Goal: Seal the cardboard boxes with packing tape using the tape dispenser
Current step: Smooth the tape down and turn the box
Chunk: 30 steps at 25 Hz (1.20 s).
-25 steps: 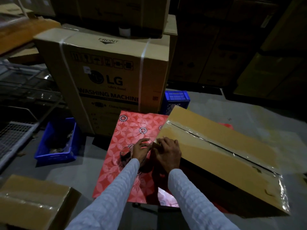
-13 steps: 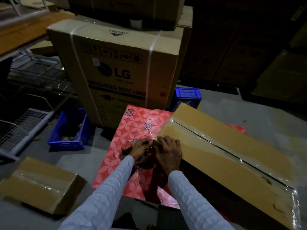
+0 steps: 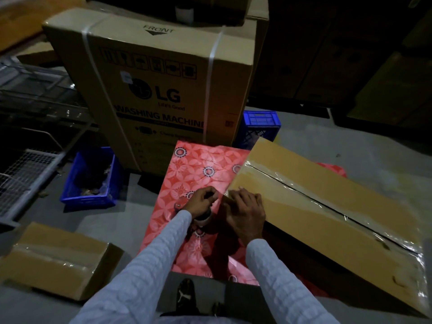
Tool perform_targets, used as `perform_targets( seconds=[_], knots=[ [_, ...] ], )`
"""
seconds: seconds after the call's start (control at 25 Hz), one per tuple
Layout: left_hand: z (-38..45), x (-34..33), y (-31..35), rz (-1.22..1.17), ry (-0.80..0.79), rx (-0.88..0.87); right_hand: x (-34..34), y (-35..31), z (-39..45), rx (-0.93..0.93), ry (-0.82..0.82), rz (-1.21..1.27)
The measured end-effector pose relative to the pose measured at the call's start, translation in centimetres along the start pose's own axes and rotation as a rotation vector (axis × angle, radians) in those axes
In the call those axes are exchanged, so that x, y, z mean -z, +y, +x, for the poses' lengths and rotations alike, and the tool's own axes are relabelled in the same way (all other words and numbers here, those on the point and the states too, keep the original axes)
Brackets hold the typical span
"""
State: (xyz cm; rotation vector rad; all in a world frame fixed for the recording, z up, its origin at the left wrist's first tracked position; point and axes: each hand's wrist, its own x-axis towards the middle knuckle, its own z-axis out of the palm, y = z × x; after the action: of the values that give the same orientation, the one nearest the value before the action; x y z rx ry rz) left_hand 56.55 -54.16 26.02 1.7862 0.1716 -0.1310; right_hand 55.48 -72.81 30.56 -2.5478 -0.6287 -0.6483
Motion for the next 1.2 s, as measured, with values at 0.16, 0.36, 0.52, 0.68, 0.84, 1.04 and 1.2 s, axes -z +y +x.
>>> perform_targets(
  seconds=[0.16,0.36,0.52,0.68,0.84,1.04,1.2],
  knots=[
    [0.9,-1.3,-0.1,-0.058,-0.005,-0.067,-0.2,-0.2,-0.2,-0.040,-0.016,-0.002],
    [1.0,-2.0,-0.8,-0.557,0.046,0.248,-0.2,-0.9,0.4,-0.103,0.021,-0.025],
    [1.5,-2.6,0.9,-0.639,0.133,0.464,-0.6,-2.2,0.7,-0.170,-0.003,-0.050],
    [1.8,-1.1,3.0,-0.572,0.196,0.371,-0.5,-3.5,2.0,-0.237,-0.026,-0.076],
    [0.8,1.2,4.7,-0.655,0.134,0.298,-0.6,-3.8,2.1,-0.245,-0.091,-0.103],
    [-0.4,-0.2,5.4,-0.344,0.189,0.098,-0.1,-2.5,1.6,-0.140,-0.117,-0.077],
    [-0.9,-0.7,5.2,-0.311,0.303,0.091,0.2,-1.9,1.4,-0.079,-0.111,-0.058]
  ],
)
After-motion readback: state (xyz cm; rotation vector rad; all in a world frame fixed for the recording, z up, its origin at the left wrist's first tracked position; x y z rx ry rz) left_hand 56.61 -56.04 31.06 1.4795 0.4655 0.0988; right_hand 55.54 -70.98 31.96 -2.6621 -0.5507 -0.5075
